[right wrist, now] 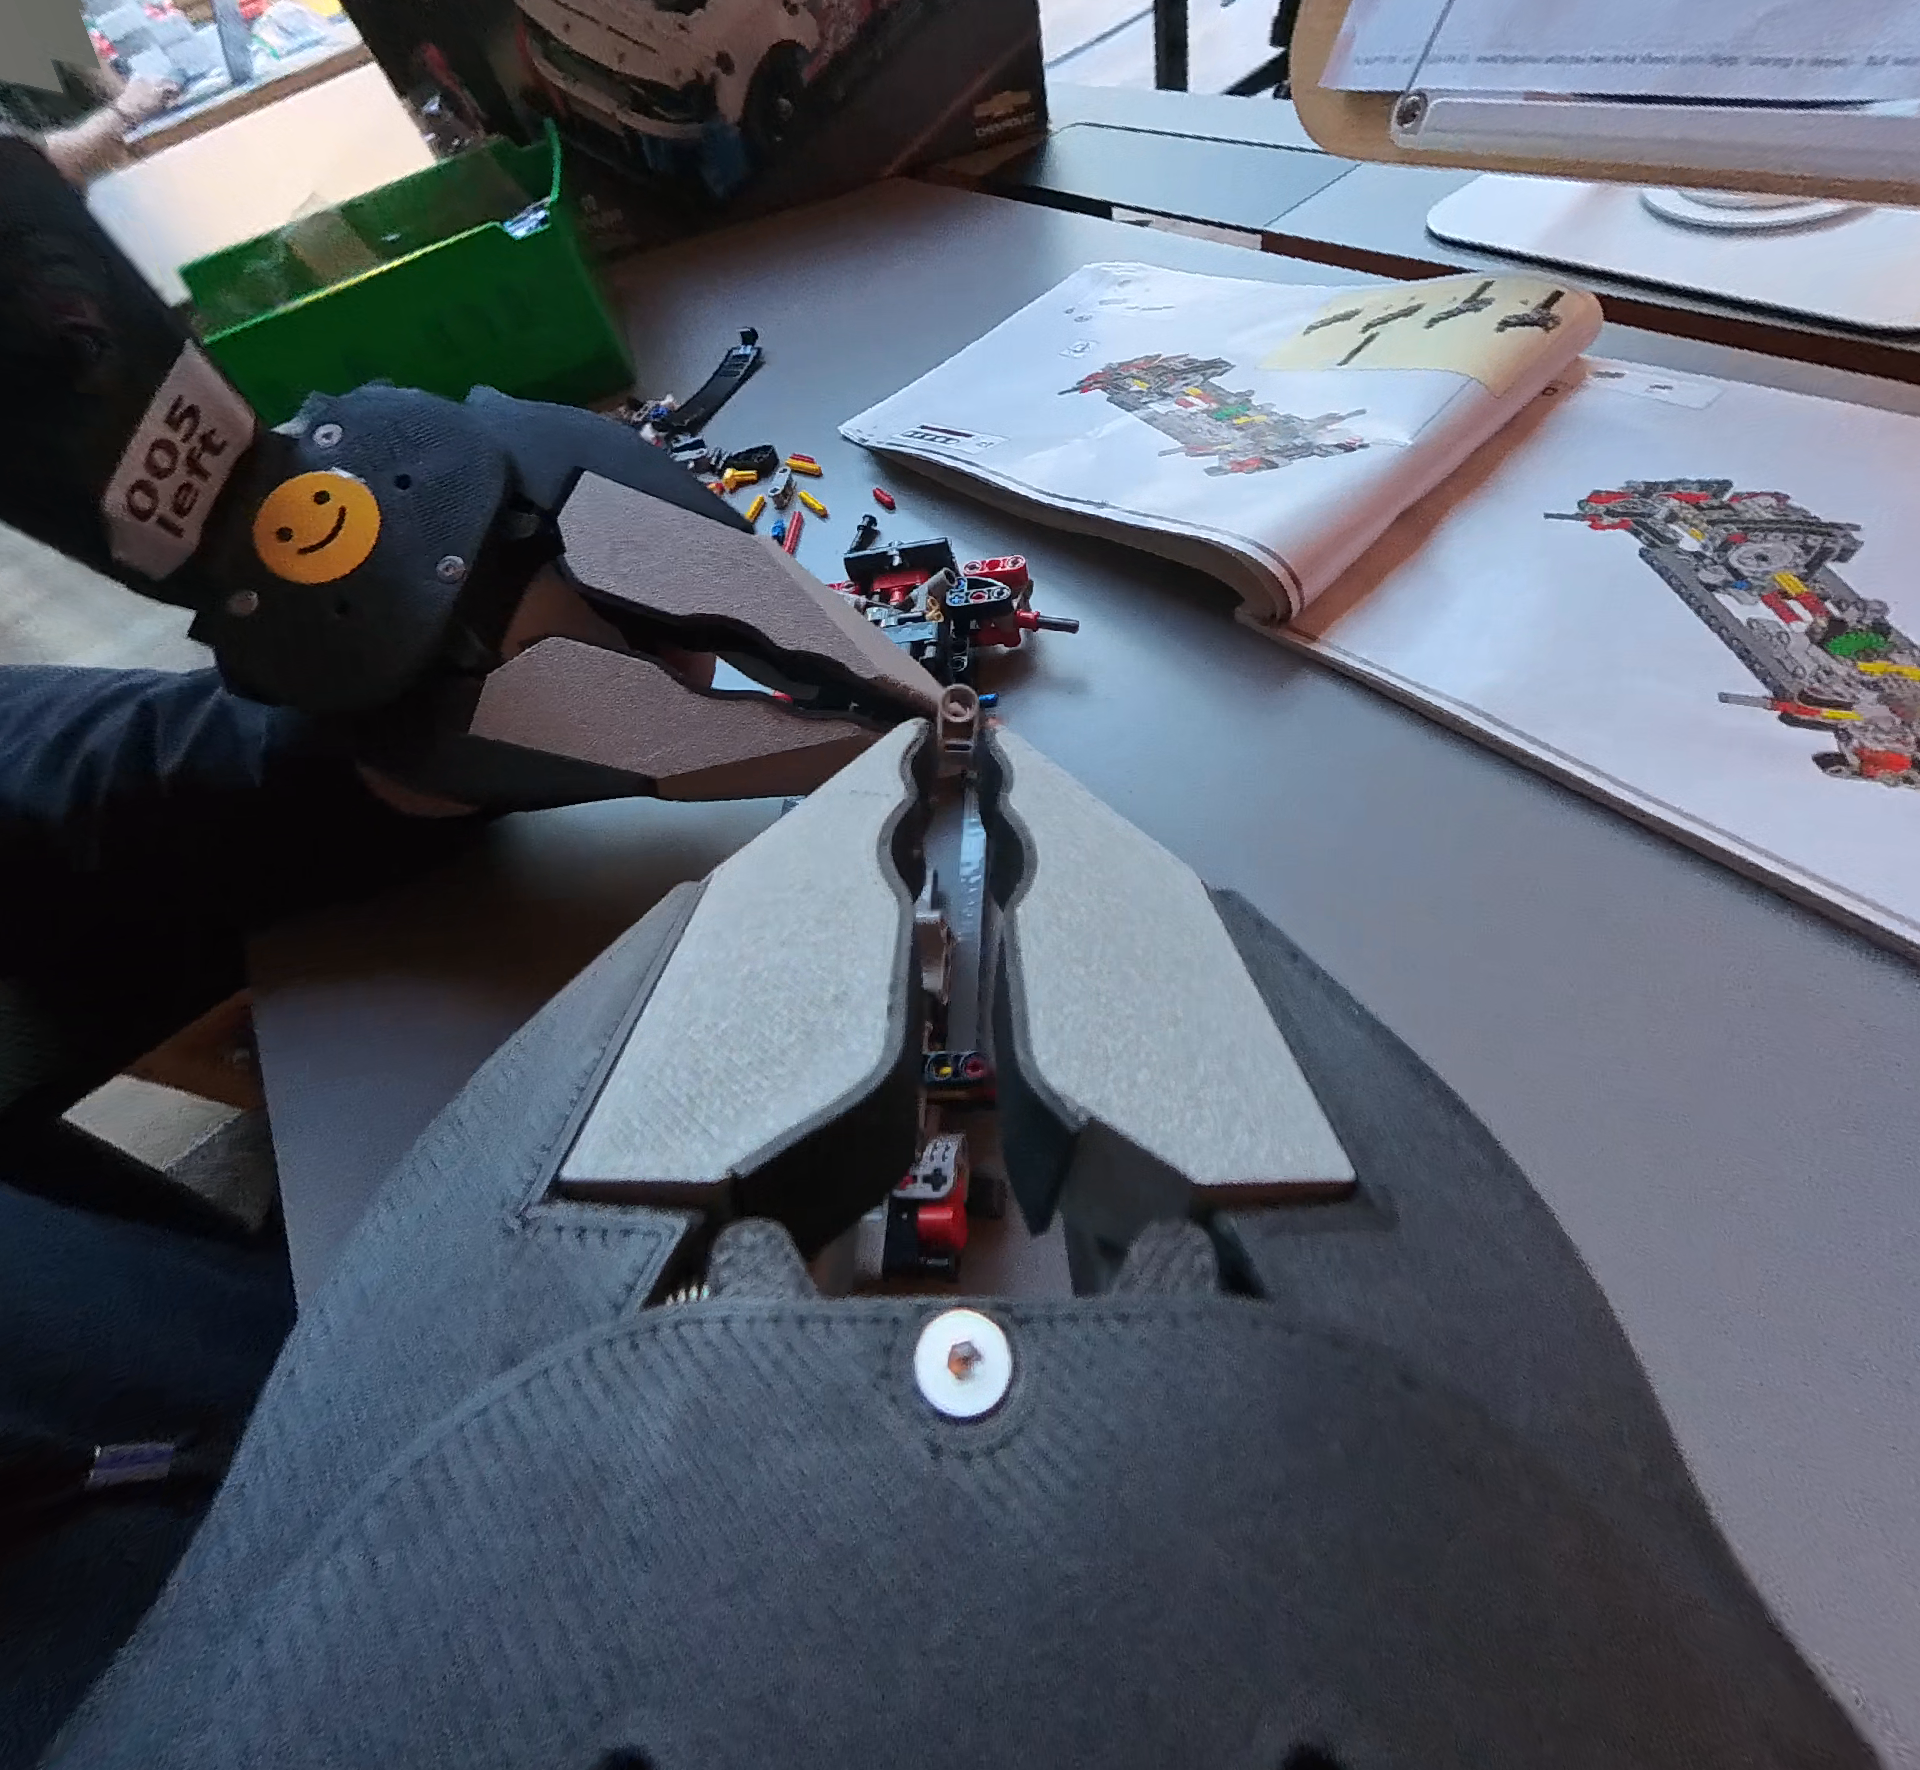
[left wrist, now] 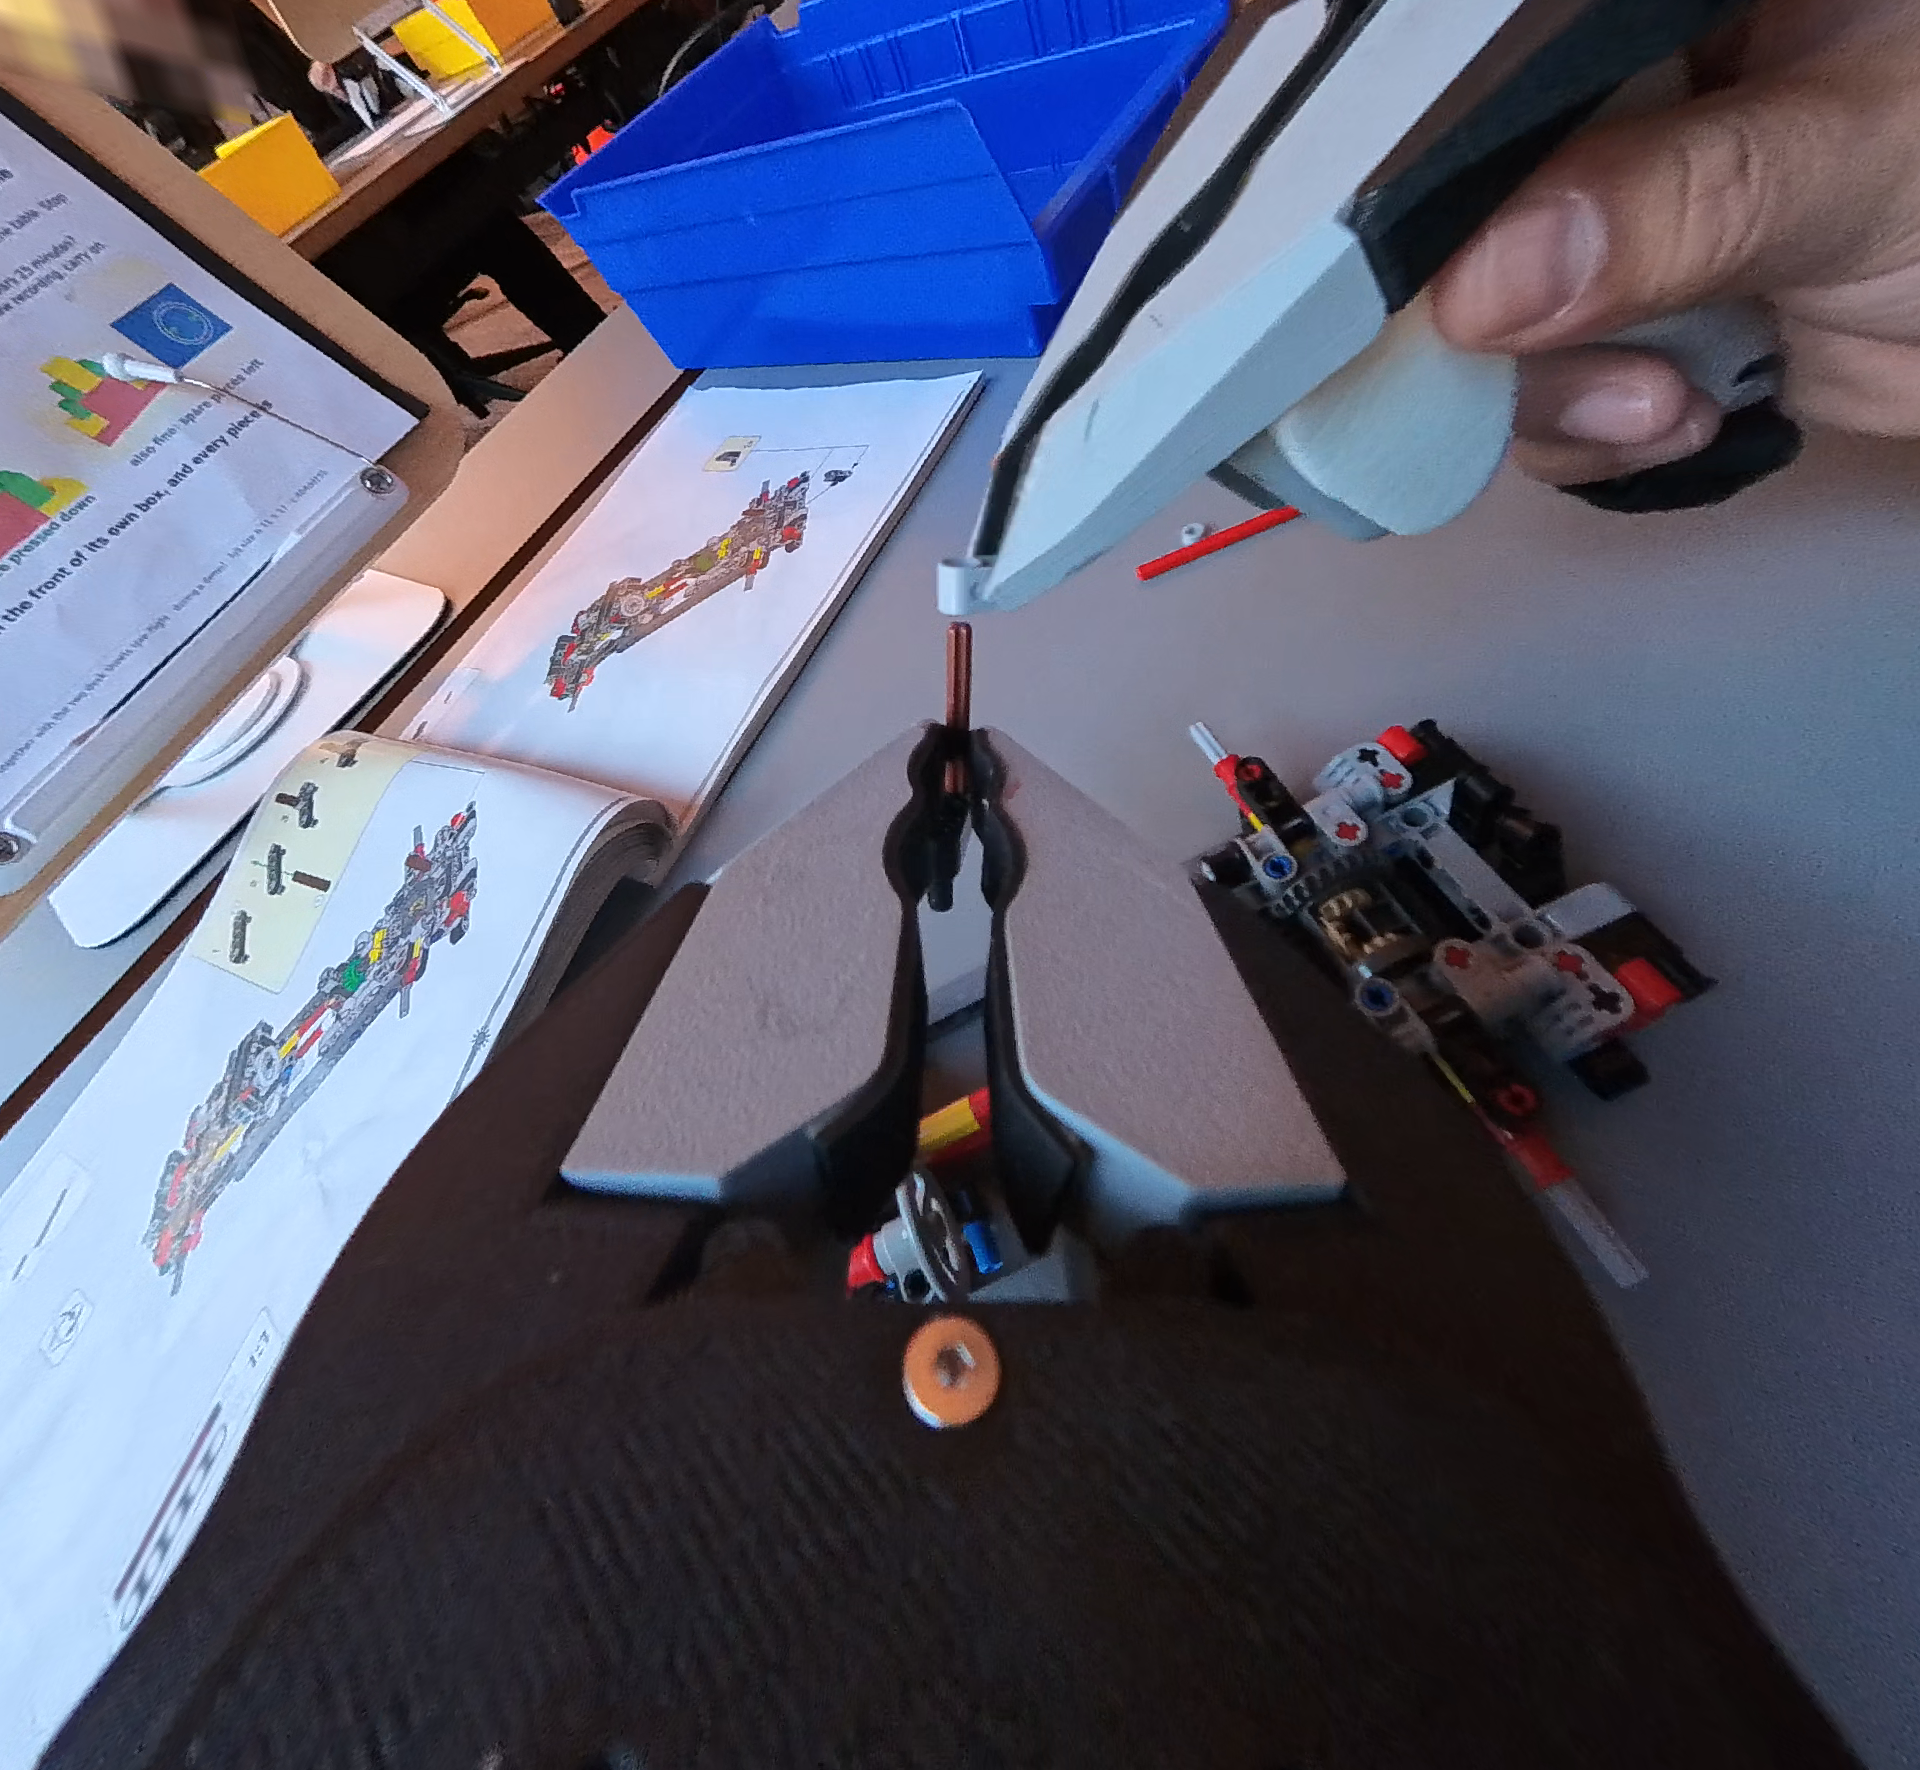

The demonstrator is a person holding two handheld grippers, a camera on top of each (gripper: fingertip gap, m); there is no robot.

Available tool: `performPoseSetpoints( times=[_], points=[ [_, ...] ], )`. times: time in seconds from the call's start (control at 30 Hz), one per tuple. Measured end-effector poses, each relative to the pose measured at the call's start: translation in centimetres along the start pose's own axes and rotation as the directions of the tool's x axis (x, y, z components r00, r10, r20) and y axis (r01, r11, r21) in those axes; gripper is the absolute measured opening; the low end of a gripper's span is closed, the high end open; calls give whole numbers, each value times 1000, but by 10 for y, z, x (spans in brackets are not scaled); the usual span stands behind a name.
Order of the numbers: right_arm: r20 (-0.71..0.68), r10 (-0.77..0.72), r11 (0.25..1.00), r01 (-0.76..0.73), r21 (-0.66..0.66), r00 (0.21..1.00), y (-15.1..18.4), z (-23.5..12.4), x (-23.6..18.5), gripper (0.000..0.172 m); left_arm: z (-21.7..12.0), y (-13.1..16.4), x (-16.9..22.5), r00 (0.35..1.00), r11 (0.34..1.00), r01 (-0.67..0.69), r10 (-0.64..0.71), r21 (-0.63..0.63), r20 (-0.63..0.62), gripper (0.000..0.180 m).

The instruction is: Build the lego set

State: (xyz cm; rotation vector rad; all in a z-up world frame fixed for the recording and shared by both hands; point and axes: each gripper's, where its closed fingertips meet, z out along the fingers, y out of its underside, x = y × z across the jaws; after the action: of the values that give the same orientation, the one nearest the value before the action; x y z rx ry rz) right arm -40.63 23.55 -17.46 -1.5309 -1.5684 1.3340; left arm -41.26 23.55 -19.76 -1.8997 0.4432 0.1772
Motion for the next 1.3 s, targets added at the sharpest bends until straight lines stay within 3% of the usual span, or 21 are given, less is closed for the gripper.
performPoseSetpoints(
  times=[0.4, 0.57, 0.7, 0.77, 0.93, 1.3],
  points=[
    [3, 64, 997, -63, -47, 998, 12, 14, -1, 5, 0, 2, -2, 999, 999, -27, 28, -22, 27, 2],
    [55, 109, 981, -98, -167, 993, 19, 16, -3, 5, 1, 4, 0, 999, 999, -41, 42, -31, 28, 2],
    [78, 99, 990, -90, -104, 992, 2, 7, -4, 24, -1, -1, -2, 999, 1000, -21, 21, 0, 29, 1],
    [74, 76, 993, -69, -97, 994, -2, 2, -4, 25, -2, -3, -2, 999, 1000, -17, 17, 13, 28, 1],
    [40, -15, 995, 19, -94, 999, -6, 0, 0, 11, -3, -7, 1, 1000, 999, -21, 20, 36, 21, 1],
    [68, -38, 993, 46, -112, 997, -5, 10, -7, 1, -5, -9, -3, 999, 999, 1, -3, 44, 33, 1]
  ],
)
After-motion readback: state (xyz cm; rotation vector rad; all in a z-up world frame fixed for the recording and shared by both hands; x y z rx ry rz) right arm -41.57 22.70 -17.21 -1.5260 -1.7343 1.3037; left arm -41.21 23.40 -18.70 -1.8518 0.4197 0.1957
